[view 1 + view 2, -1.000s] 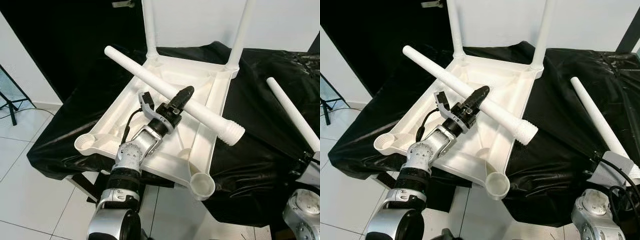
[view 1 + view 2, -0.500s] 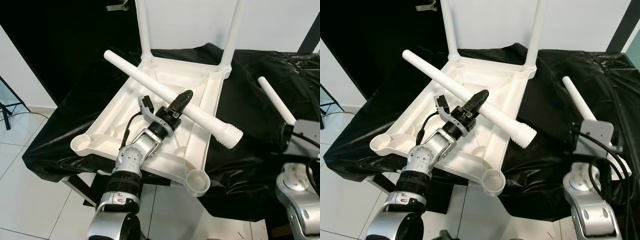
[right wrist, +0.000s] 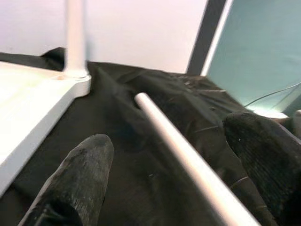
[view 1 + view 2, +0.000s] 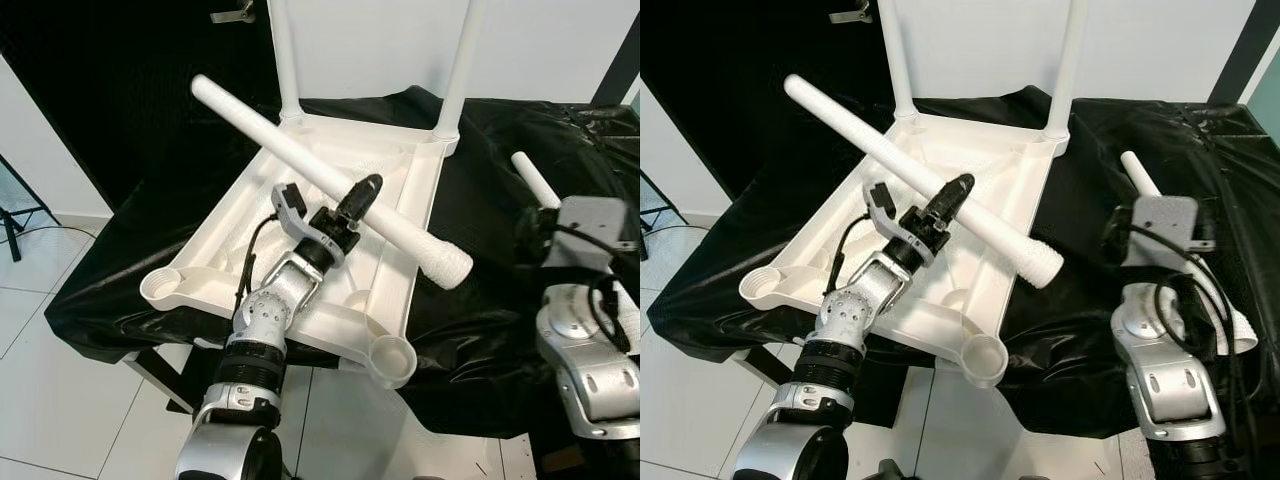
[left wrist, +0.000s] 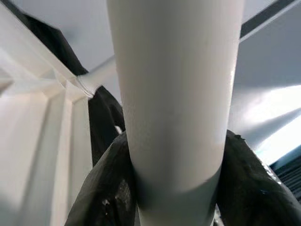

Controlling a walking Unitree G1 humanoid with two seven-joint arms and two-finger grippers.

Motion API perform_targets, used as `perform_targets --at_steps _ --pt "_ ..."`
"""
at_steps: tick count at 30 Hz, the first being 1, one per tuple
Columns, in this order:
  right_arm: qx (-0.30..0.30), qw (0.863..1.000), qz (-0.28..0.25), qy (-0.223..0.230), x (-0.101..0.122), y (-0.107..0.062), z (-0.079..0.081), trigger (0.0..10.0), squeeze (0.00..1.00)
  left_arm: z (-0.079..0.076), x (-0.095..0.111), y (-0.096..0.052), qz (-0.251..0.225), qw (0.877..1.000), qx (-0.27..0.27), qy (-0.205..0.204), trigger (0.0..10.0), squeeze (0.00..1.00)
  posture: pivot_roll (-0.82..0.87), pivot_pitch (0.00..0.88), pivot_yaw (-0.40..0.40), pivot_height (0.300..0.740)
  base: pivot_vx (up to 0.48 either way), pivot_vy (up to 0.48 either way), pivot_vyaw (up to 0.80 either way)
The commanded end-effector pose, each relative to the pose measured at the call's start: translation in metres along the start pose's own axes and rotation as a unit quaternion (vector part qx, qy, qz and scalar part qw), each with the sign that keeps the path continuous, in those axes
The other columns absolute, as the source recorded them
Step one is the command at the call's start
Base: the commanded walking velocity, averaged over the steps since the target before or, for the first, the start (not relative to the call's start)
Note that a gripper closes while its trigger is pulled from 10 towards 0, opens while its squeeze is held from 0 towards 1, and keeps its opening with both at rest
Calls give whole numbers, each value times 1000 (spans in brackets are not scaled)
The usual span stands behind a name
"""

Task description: Building children table

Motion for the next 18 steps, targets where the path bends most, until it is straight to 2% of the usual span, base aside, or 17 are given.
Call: perform_targets --at_steps 1,2,3,4,6,8,10,12,13,14,15,16,18 --pt "26 1000 7 10 -3 -2 9 10000 0 -31 2 -2 -12 986 -158 53 0 0 -194 0 50 740 0 0 0" --pt "43 999 3 11 -1 -3 15 10000 0 -38 1 -1 -6 980 -177 88 0 0 -196 0 54 740 0 0 0" --pt "43 999 3 11 -1 -3 15 10000 0 -38 1 -1 -6 980 -177 88 0 0 -196 0 54 740 0 0 0" --pt "55 998 0 12 1 -4 20 10000 0 -44 0 1 -2 974 -194 118 0 0 -198 0 56 740 0 0 0" --pt "55 998 0 12 1 -4 20 10000 0 -44 0 1 -2 974 -194 118 0 0 -198 0 56 740 0 0 0" --pt "68 998 -5 11 3 -3 25 10000 0 -53 0 5 -3 964 -212 160 0 0 -200 0 60 740 0 0 0" --pt "68 998 -5 11 3 -3 25 10000 0 -53 0 5 -3 964 -212 160 0 0 -200 0 60 740 0 0 0" --pt "82 996 -13 8 7 -2 30 10000 0 -57 1 9 -6 956 -215 197 0 0 -201 0 61 740 0 0 0" --pt "82 996 -13 8 7 -2 30 10000 0 -57 1 9 -6 956 -215 197 0 0 -201 0 61 740 0 0 0" --pt "107 994 -18 11 10 -2 37 10000 0 -58 1 12 -9 951 -216 222 0 0 -200 0 60 740 0 0 0" --pt "107 994 -18 11 10 -2 37 10000 0 -58 1 12 -9 951 -216 222 0 0 -200 0 60 740 0 0 0" --pt "127 992 -22 7 12 -3 43 10000 906 -59 0 13 -9 948 -218 231 0 0 -199 0 60 740 0 0 0" --pt "141 990 -25 3 13 -3 47 10000 906 -59 -1 13 -9 946 -218 239 0 0 -199 0 60 740 0 0 0"
Point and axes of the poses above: a point about 5 cm out from each wrist's last joint towards the gripper, its own y axis pointing out of the wrist towards the gripper, its own x axis along the axis of the wrist's last joint, z = x × y, the point moved 3 cm from there along y, pointing out of the wrist towards the gripper, and after that the axes turned 8 degrees about y, right-handed, at the moved point
